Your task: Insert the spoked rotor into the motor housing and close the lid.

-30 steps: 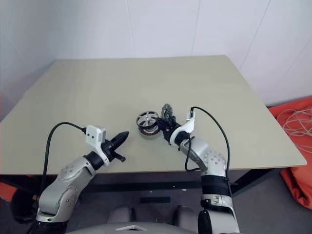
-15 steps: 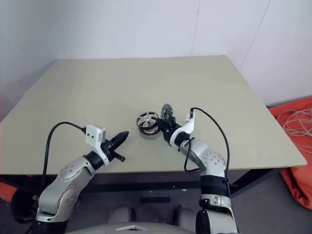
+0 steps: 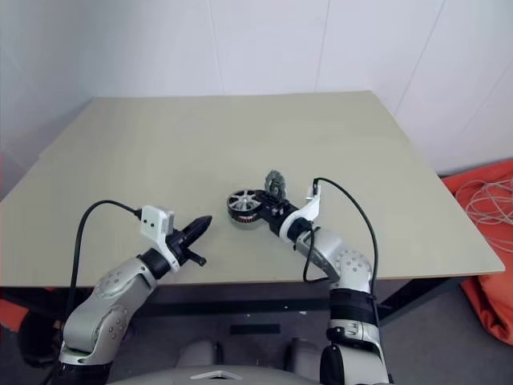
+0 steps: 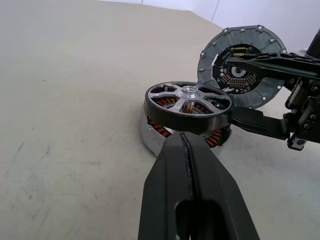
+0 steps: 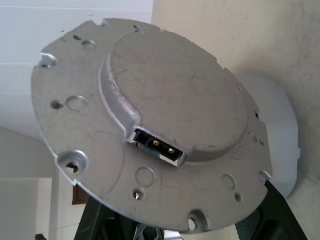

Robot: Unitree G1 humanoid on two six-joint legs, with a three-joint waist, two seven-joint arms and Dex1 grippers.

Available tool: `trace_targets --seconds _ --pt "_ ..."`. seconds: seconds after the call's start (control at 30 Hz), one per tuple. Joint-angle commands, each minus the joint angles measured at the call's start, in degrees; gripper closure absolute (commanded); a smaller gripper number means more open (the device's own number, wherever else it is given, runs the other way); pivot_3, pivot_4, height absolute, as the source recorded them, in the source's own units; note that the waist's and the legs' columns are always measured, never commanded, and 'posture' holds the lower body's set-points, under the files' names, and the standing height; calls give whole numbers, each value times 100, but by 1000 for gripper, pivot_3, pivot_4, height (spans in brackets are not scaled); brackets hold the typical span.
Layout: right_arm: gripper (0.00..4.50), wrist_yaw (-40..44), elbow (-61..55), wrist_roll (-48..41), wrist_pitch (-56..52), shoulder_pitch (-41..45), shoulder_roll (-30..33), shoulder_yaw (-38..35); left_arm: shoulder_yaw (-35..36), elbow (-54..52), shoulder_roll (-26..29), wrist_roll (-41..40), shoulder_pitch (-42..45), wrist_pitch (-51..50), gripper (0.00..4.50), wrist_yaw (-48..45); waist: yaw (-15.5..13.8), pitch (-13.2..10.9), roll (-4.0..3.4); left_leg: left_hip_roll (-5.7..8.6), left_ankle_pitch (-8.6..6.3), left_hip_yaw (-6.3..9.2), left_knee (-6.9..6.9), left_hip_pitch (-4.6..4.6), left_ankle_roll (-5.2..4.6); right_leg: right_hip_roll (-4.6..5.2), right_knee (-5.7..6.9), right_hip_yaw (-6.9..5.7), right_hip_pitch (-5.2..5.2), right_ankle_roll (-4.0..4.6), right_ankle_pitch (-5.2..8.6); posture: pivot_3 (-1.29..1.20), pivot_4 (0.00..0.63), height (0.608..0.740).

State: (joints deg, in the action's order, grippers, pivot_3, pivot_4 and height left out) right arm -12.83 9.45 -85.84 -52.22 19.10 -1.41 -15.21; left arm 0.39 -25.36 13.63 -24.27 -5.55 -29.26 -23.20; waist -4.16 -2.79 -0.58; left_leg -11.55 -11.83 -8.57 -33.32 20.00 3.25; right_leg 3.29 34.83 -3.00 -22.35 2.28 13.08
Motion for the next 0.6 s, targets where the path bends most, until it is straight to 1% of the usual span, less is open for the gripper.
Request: trace_targets --seconds 0.03,0.3,0.43,0.6 --pt "1553 -94 -540 -388 -153 21 39 -91 34 -95 26 -71 80 104 4500 -49 -6 0 0 0 0 0 0 0 0 0 0 0 0 -1 0 0 0 740" --pt "1553 -537 -1058 -1096 -271 -196 277 -79 30 -62 6 -71 110 99 4500 -57 -36 0 0 0 0 1 1 1 0 0 -1 -1 -1 -19 -11 0 0 740" --pt "1553 -676 -1132 -1200 -236 -287 434 -7 26 -59 0 -73 129 90 4500 -56 -42 0 0 0 0 0 1 0 0 0 -1 -1 0 -19 -11 0 0 740" --pt "1553 -734 -1123 -1179 -116 -316 463 43 28 -64 -3 -71 135 84 4500 -48 -40 0 0 0 0 0 0 1 0 0 -1 0 -1 -19 -10 0 0 740"
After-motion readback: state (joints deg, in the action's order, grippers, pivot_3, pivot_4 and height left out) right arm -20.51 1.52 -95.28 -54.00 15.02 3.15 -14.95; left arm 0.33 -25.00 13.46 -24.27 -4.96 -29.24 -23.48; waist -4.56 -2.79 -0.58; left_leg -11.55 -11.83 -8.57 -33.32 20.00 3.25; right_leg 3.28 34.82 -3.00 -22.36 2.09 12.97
